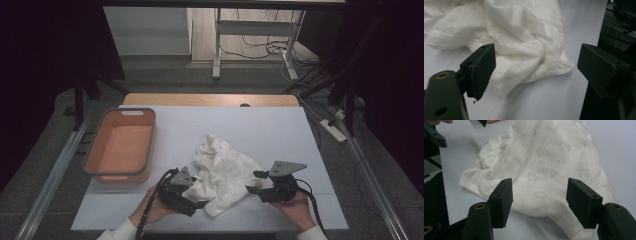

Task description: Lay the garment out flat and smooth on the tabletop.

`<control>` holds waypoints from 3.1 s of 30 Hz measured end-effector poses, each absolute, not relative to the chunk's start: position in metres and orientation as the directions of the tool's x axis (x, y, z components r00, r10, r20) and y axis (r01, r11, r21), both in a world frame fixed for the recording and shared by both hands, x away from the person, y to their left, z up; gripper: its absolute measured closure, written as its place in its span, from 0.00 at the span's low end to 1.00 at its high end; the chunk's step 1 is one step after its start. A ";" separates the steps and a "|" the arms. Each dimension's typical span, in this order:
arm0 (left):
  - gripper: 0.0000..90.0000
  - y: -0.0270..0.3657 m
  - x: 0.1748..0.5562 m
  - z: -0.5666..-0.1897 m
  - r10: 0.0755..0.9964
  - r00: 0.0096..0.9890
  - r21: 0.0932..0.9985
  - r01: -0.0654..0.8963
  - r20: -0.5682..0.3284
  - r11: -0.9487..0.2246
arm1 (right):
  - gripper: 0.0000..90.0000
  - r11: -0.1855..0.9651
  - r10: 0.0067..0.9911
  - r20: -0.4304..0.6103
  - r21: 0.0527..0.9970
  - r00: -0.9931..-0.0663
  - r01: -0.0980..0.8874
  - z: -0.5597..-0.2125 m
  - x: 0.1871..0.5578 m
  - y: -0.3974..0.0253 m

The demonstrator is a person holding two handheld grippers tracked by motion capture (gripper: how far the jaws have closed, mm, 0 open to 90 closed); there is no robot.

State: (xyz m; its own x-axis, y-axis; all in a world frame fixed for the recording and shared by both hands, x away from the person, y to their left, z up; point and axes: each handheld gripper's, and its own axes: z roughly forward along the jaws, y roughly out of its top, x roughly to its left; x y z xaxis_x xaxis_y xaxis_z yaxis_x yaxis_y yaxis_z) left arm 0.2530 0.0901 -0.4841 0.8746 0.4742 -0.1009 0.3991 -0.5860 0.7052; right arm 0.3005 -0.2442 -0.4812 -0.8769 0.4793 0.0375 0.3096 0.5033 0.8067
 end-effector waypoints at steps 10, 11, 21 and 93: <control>0.23 0.078 0.242 -0.495 0.367 0.924 0.665 0.340 -0.105 -0.665 | 0.42 0.522 0.487 0.026 0.792 -0.873 0.315 -0.485 0.302 -0.244; 0.24 0.077 0.241 -0.496 0.357 0.928 0.663 0.333 -0.105 -0.670 | 0.42 0.521 0.489 0.029 0.792 -0.872 0.318 -0.486 0.303 -0.244; 0.29 0.060 0.241 -0.508 0.329 0.942 0.622 0.295 -0.064 -0.726 | 0.42 0.529 0.487 0.025 0.787 -0.873 0.318 -0.487 0.304 -0.243; 0.93 0.127 0.276 -0.475 0.578 0.788 0.757 0.506 -0.211 -0.414 | 0.98 0.591 0.402 -0.017 0.769 -0.916 0.245 -0.493 0.297 -0.200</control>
State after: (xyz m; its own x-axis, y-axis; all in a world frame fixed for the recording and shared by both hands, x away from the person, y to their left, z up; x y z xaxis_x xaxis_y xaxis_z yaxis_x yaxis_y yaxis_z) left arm 0.2758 0.1275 -0.4749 0.7883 0.5780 -0.2108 0.5059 -0.4141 0.7567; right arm 0.2974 -0.2002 -0.4929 -0.9157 0.4015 -0.0170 0.2448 0.5907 0.7688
